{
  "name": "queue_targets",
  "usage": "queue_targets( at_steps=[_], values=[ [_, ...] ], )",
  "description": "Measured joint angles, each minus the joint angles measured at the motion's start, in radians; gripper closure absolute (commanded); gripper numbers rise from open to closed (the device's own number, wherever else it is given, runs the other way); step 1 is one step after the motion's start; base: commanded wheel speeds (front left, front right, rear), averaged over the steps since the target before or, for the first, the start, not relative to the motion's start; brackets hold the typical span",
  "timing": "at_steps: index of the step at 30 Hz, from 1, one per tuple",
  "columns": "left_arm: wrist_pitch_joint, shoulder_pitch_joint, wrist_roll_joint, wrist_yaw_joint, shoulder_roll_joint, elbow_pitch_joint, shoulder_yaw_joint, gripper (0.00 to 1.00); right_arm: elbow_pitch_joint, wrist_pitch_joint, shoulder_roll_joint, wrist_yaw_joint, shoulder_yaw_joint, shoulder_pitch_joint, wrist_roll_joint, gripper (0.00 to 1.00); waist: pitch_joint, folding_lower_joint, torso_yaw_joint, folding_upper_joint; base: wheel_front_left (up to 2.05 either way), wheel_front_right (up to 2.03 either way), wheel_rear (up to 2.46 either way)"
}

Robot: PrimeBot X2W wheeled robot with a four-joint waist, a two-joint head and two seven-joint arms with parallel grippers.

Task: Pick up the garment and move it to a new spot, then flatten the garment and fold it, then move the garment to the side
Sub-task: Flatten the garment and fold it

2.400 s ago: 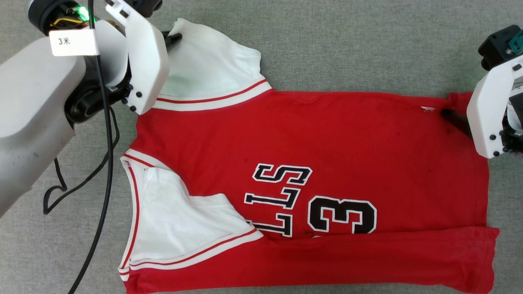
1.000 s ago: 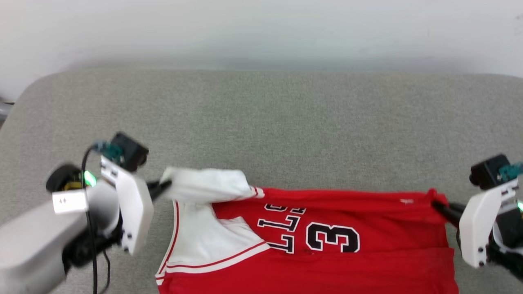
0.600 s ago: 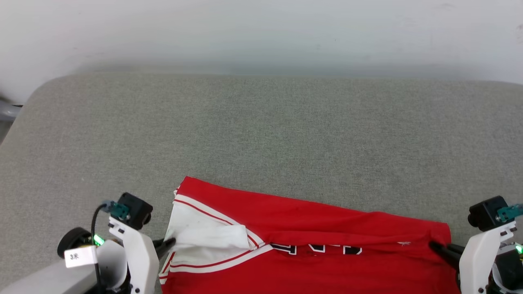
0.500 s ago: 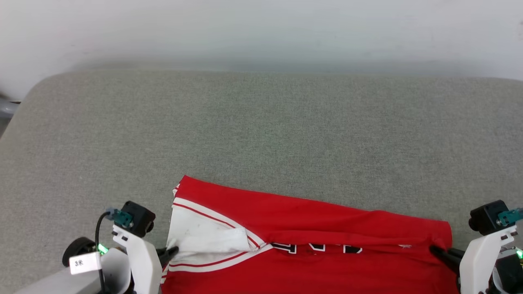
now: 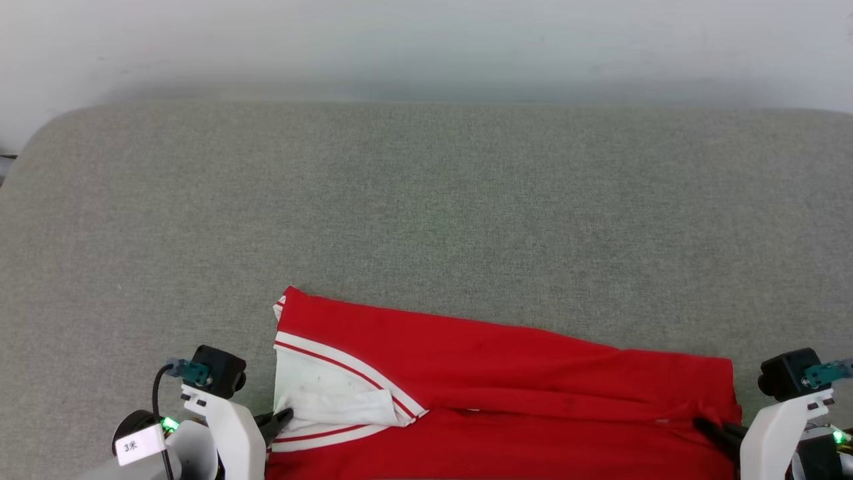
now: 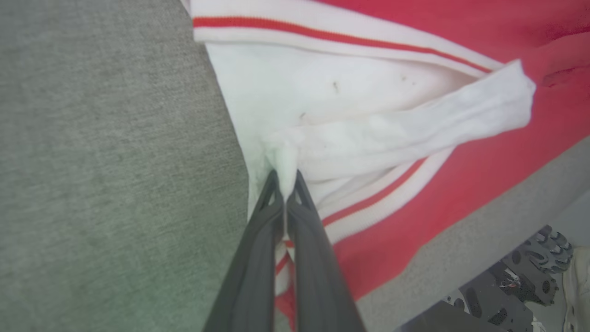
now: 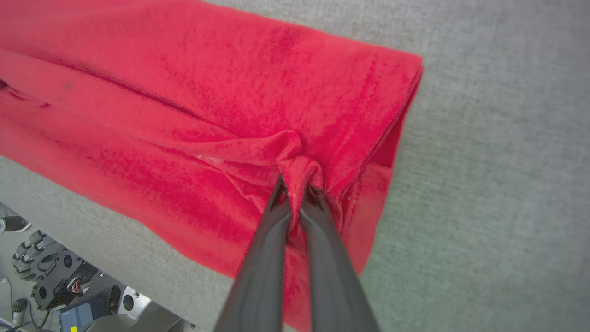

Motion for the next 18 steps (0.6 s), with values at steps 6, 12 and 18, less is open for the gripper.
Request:
queue_targets(
  at_steps=[6,12,18],
  values=[
    [-0.116,0.034,0.012,0.053,-0.009,0.001,0.034,0.00,-0.040,-0.063,0.004,0.000,-0.034,0.022,-0.011,0.00,-0.043,0.0000,0.000,0.0000,0.00,0.00,0.00],
    [-0.252,0.058,0.049,0.154,0.005,-0.050,0.080,0.00,-0.128,-0.072,-0.007,0.000,-0.096,0.057,-0.017,0.00,-0.082,0.0000,0.003,0.0000,0.00,0.00,0.00],
    [-0.317,0.083,0.108,0.265,0.004,-0.107,0.162,0.00,-0.188,-0.033,-0.025,0.000,-0.185,0.057,-0.030,0.00,-0.090,-0.0001,0.010,0.0000,0.00,0.00,0.00]
  ],
)
